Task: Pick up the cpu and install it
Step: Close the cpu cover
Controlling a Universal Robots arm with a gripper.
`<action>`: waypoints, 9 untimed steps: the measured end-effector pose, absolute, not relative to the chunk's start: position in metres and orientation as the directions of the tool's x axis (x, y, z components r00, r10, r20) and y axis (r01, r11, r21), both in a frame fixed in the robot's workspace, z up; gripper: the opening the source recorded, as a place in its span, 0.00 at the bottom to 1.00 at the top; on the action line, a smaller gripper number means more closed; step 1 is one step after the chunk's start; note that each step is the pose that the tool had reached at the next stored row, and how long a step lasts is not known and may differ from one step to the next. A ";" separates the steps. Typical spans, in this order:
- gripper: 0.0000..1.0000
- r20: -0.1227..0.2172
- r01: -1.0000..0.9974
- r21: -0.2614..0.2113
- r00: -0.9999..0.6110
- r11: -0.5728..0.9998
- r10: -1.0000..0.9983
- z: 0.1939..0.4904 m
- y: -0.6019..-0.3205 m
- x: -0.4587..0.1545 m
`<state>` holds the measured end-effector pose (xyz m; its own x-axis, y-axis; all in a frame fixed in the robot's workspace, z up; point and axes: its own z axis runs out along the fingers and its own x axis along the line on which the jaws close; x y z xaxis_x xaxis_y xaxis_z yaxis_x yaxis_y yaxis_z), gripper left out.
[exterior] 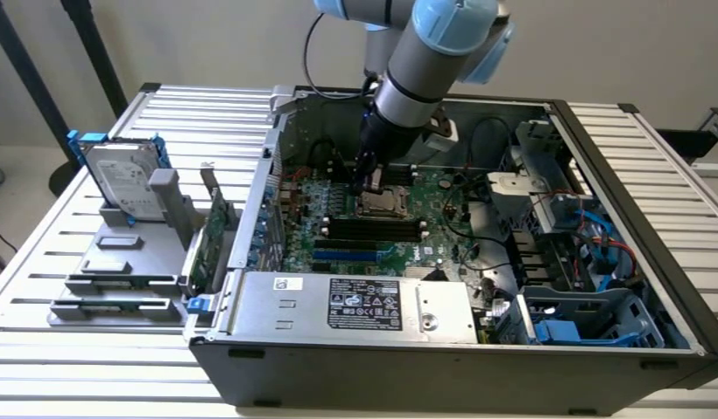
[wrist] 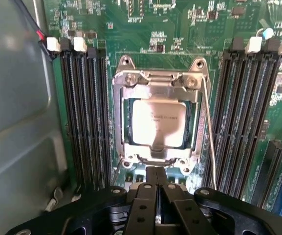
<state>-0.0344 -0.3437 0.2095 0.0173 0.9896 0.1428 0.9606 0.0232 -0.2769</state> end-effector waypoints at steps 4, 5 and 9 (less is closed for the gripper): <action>0.11 0.149 0.959 -0.284 0.018 0.025 0.989 0.212 -0.344 -0.046; 0.11 0.150 0.958 -0.286 0.019 0.025 0.989 0.212 -0.344 -0.049; 0.11 0.153 0.957 -0.287 0.019 0.026 0.988 0.213 -0.344 -0.056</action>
